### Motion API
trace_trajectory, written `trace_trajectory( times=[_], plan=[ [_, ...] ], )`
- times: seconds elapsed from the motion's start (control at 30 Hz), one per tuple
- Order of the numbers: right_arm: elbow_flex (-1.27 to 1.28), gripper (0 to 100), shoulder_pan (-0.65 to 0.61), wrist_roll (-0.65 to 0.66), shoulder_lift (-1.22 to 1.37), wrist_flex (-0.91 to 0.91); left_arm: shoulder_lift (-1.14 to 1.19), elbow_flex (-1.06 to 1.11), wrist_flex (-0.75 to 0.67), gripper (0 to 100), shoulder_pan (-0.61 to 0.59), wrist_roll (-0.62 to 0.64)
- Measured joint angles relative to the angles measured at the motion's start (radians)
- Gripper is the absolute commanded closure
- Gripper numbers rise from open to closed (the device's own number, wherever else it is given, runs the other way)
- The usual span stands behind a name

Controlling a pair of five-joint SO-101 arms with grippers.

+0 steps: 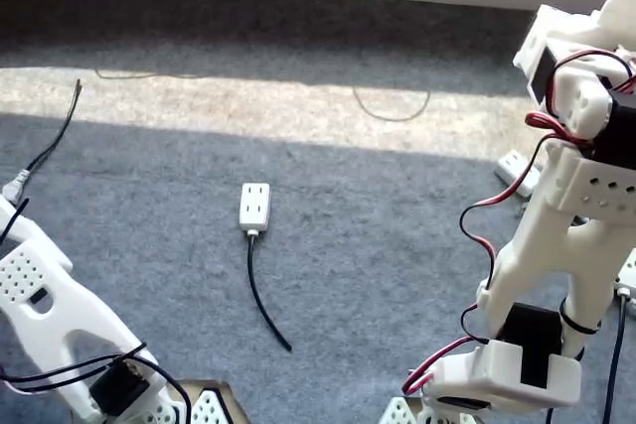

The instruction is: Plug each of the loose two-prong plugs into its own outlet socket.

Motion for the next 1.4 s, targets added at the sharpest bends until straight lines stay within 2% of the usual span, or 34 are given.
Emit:
trace_trajectory(
  times=[0.3, 0.43, 0.67, 0.83, 0.93, 1.03, 1.27, 1.4],
  plan=[
    [0.0, 68.5, 0.0, 0.0, 0.0, 0.0, -0.141, 0.017, 0.044, 99, 0.029, 0.029],
    [0.0, 68.5, 0.0, 0.0, 0.0, 0.0, -0.345, 0.017, 0.049, 99, 0.068, 0.075],
    [0.0, 68.5, 0.0, 0.0, 0.0, 0.0, -0.689, 0.017, 0.057, 99, 0.066, 0.086],
    [0.0, 68.5, 0.0, 0.0, 0.0, 0.0, -0.862, 0.137, 0.063, 99, 0.064, 0.196],
    [0.0, 68.5, 0.0, 0.0, 0.0, 0.0, -1.02, 0.308, 0.066, 99, 0.092, 0.221],
    [0.0, 68.5, 0.0, 0.0, 0.0, 0.0, -1.252, 0.585, 0.066, 99, 0.153, 0.224],
    [0.0, 68.5, 0.0, 0.0, 0.0, 0.0, -1.982, 1.508, 0.057, 99, 0.431, 0.117],
    [0.0, 68.5, 0.0, 0.0, 0.0, 0.0, -2.292, 1.999, -0.089, 99, 0.454, 0.107]
  ],
)
